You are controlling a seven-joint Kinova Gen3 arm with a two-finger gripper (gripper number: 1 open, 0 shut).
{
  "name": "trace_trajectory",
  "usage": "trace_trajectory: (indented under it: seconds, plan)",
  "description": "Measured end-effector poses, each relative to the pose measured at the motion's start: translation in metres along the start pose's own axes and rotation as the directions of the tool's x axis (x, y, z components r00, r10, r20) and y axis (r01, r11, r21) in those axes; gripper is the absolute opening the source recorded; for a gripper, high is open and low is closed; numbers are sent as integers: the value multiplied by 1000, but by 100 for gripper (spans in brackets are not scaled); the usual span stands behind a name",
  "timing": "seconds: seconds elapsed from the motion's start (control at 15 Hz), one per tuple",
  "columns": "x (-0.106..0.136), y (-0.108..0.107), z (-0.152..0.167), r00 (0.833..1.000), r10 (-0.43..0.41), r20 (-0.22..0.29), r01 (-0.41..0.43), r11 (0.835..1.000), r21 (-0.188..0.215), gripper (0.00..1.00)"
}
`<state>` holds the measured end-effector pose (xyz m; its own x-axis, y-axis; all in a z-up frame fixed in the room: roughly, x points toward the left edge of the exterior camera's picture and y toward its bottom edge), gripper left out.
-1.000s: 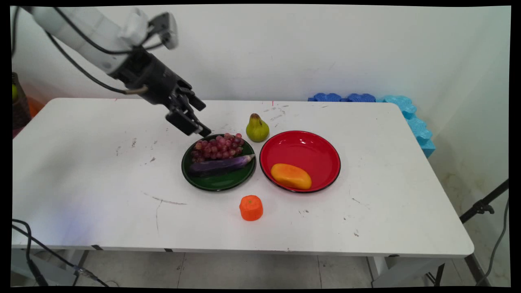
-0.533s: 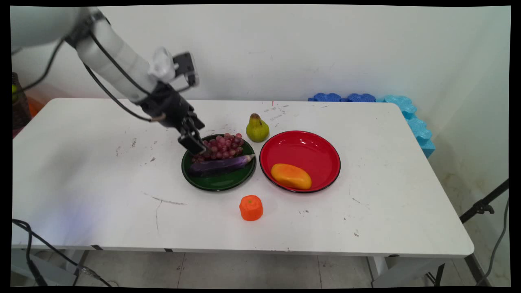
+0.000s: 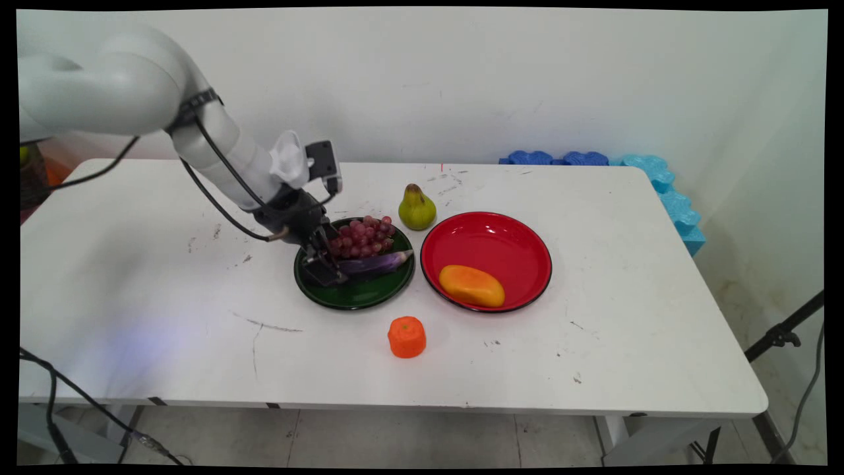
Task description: Pick up the eggplant from the green plate, then place the picked object on the table
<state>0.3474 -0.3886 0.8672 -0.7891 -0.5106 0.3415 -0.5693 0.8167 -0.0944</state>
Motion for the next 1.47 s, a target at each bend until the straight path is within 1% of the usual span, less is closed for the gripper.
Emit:
trace_trajectory:
  seconds: [0.13, 0.27, 0.73, 0.8, 1.07, 1.27, 1.4, 1.47]
  plan:
    - [-1, -2, 14, 1000, 7, 8, -7, 1000, 4, 100]
    - [-2, -2, 25, 1000, 8, 16, -8, 1000, -4, 100]
    - [-3, -5, 46, 1000, 9, 30, -8, 1000, -18, 100]
    - [-3, -6, 48, 999, 10, 34, -10, 1000, -18, 0]
    - [-3, -4, 53, 999, 22, 40, -21, 999, -25, 0]
    - [2, -1, 47, 999, 31, 32, -30, 999, -36, 0]
    - [10, 2, 36, 999, 33, 22, -32, 999, -42, 0]
    - [19, 5, 23, 999, 33, 13, -33, 998, -45, 0]
